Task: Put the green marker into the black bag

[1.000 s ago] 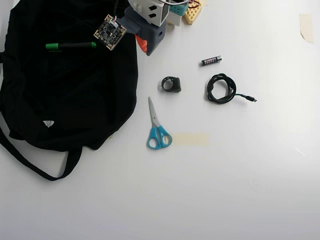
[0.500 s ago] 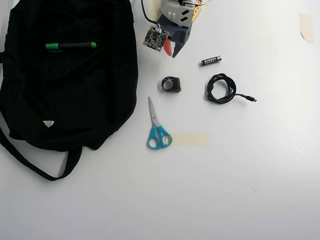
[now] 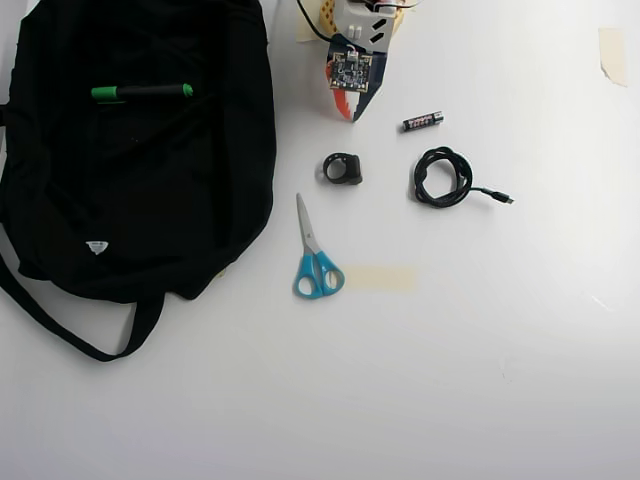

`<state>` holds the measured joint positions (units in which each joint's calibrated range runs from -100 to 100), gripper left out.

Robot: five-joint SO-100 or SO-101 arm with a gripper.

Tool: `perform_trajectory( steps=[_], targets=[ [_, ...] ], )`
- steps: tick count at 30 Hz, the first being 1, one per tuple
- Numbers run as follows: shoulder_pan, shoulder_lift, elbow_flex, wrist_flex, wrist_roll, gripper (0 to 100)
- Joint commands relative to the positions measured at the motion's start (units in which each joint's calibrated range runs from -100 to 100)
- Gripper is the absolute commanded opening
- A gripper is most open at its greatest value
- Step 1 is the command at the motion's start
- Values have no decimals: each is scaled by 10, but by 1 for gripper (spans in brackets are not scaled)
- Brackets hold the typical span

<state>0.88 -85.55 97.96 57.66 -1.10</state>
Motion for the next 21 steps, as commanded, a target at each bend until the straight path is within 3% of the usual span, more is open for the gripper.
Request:
perform_trajectory(
  steps=[1, 11, 21],
  targets=[
    [-16, -34, 18, 49, 4, 2],
    [-34, -124, 15, 139, 1, 2],
    [-91, -138, 14, 146, 3, 2]
  ],
)
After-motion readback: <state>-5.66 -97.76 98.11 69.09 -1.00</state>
